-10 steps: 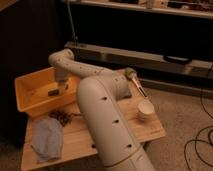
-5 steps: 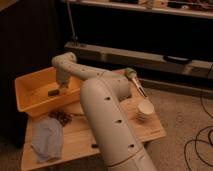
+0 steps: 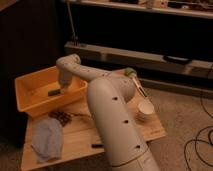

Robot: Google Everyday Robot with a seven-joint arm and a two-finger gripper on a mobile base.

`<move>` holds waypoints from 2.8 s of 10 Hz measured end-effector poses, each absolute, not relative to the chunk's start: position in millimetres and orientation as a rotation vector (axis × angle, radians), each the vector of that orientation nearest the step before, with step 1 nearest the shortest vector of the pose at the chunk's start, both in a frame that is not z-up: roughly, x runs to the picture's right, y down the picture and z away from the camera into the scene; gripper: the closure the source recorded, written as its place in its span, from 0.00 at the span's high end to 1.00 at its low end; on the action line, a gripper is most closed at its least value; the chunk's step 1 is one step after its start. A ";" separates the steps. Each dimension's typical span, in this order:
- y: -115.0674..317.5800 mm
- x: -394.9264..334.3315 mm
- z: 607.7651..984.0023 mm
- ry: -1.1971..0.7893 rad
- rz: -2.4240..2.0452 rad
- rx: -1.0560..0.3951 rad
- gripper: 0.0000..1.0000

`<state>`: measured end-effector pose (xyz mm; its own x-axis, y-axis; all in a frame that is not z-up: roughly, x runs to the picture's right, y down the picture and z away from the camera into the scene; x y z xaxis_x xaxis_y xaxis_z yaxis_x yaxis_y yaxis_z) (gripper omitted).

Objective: Place pepper in paper cup

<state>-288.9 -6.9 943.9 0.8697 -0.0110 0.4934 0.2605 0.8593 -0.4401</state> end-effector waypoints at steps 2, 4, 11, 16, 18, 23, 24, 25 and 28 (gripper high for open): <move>-8.9 -288.0 942.9 -0.574 -0.159 -0.535 0.65; -11.9 -283.8 944.0 -0.628 -0.164 -0.555 0.65; -7.9 -291.7 946.2 -0.634 -0.205 -0.650 0.65; -0.9 -295.5 952.8 -0.566 -0.225 -0.696 0.65; 2.9 -292.6 956.9 -0.530 -0.212 -0.697 0.65; 13.3 -284.6 967.9 -0.465 -0.188 -0.680 0.63; 15.5 -285.0 971.8 -0.461 -0.184 -0.689 0.55; 16.8 -285.1 974.8 -0.459 -0.182 -0.701 0.44; 22.4 -282.8 979.7 -0.449 -0.184 -0.735 0.14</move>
